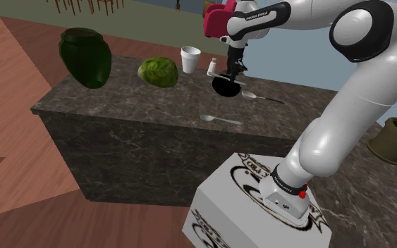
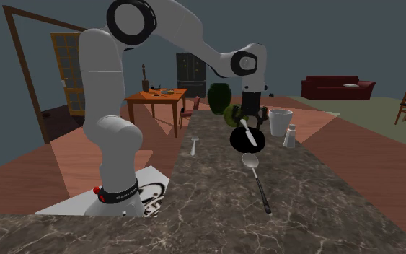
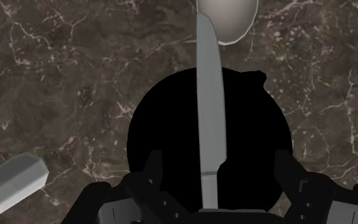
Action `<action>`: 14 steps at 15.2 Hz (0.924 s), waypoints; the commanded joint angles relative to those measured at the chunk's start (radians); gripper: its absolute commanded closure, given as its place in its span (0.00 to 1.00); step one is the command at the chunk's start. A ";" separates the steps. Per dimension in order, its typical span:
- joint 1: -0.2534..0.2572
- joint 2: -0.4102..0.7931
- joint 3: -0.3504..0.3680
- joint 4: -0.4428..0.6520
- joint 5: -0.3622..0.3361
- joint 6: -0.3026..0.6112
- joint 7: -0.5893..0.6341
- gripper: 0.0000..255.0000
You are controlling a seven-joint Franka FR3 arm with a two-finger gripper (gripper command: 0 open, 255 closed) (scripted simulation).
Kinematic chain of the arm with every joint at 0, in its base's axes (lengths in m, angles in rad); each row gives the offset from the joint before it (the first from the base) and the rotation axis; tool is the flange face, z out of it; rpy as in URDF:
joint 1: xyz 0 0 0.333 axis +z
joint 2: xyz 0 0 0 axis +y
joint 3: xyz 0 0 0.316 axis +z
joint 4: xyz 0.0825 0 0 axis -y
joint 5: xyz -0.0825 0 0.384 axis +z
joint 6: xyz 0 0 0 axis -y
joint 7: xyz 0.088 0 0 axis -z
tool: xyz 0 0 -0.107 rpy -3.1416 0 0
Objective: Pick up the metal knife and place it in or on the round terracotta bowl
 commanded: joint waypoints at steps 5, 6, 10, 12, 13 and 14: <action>0.004 -0.018 0.004 0.083 -0.006 -0.099 0.005 0.00; 0.005 -0.020 0.004 0.107 -0.007 -0.126 0.006 0.00; 0.005 -0.020 0.004 0.107 -0.007 -0.126 0.006 0.00; 0.005 -0.020 0.004 0.107 -0.007 -0.126 0.006 0.00; 0.005 -0.020 0.004 0.107 -0.007 -0.126 0.006 0.00; 0.005 -0.021 0.004 0.107 -0.007 -0.125 0.006 0.00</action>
